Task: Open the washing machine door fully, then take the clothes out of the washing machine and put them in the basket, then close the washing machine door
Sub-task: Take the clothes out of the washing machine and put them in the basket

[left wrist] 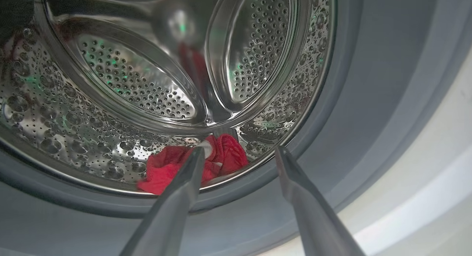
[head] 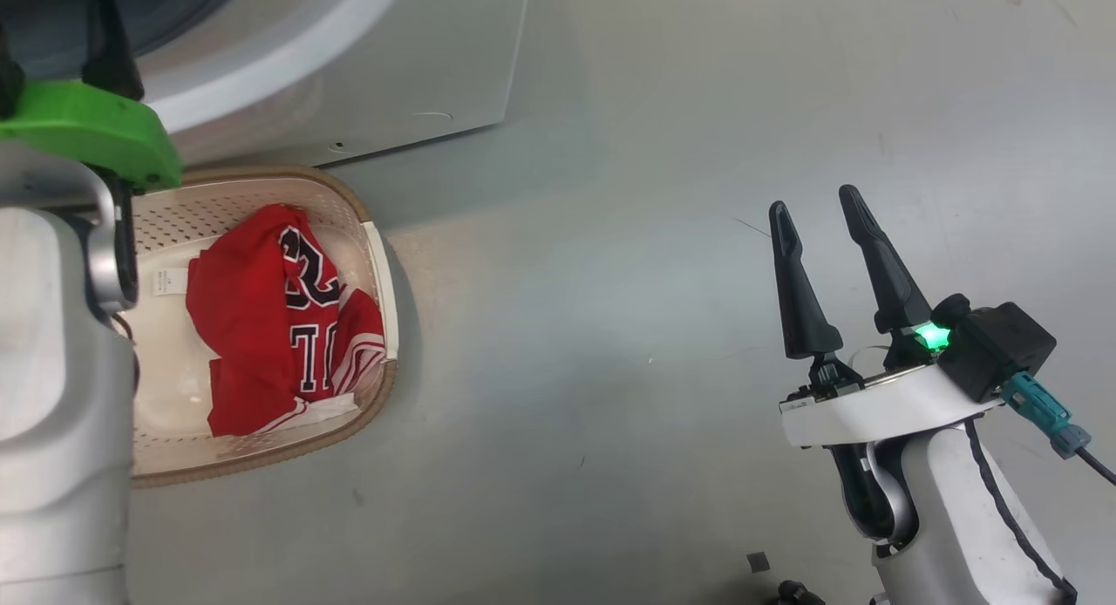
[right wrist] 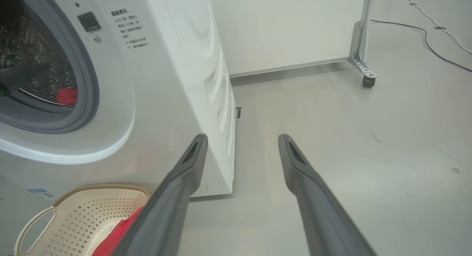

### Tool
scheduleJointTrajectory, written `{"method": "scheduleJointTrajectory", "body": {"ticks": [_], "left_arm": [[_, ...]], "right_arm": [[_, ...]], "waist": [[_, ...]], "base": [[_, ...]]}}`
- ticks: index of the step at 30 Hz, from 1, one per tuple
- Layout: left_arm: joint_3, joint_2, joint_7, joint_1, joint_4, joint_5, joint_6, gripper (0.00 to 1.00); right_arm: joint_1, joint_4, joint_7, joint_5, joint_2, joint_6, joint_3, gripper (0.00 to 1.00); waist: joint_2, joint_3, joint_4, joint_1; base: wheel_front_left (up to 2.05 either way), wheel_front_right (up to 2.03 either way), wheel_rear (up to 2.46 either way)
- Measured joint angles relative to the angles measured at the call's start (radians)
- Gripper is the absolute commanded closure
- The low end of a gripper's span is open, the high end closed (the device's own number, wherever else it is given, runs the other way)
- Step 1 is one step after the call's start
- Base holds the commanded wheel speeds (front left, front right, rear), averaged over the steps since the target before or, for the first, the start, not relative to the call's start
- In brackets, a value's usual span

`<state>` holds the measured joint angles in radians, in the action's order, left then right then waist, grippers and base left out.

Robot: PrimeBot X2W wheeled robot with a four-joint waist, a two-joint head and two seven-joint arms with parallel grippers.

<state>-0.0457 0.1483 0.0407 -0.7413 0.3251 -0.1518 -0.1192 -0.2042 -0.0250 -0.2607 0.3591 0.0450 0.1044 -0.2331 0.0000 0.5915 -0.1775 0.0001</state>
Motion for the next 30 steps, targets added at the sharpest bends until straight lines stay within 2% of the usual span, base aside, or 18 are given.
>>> {"method": "scheduleJointTrajectory", "body": {"ticks": [10, 20, 30], "left_arm": [[-0.013, 0.105, -0.181, -0.131, 0.073, 0.051, 0.000, 0.00], [-0.014, 0.209, -0.369, -0.259, 0.126, 0.092, 0.002, 0.00], [-0.005, 0.284, -0.515, -0.350, 0.154, 0.112, 0.037, 0.00]], "right_arm": [[-0.040, -0.016, 0.000, 0.063, 0.000, 0.000, -0.032, 0.00], [-0.062, -0.033, 0.000, 0.083, 0.000, 0.002, -0.049, 0.00], [-0.076, -0.047, 0.000, 0.117, -0.001, 0.008, -0.069, 0.00]], "waist": [[0.0000, 0.047, -0.070, 0.0000], [0.0000, 0.082, -0.107, 0.0000], [0.0000, 0.106, -0.142, 0.0000]], "base": [[0.00, 0.00, 0.00], [0.00, 0.00, 0.00], [0.00, 0.00, 0.00]]}}
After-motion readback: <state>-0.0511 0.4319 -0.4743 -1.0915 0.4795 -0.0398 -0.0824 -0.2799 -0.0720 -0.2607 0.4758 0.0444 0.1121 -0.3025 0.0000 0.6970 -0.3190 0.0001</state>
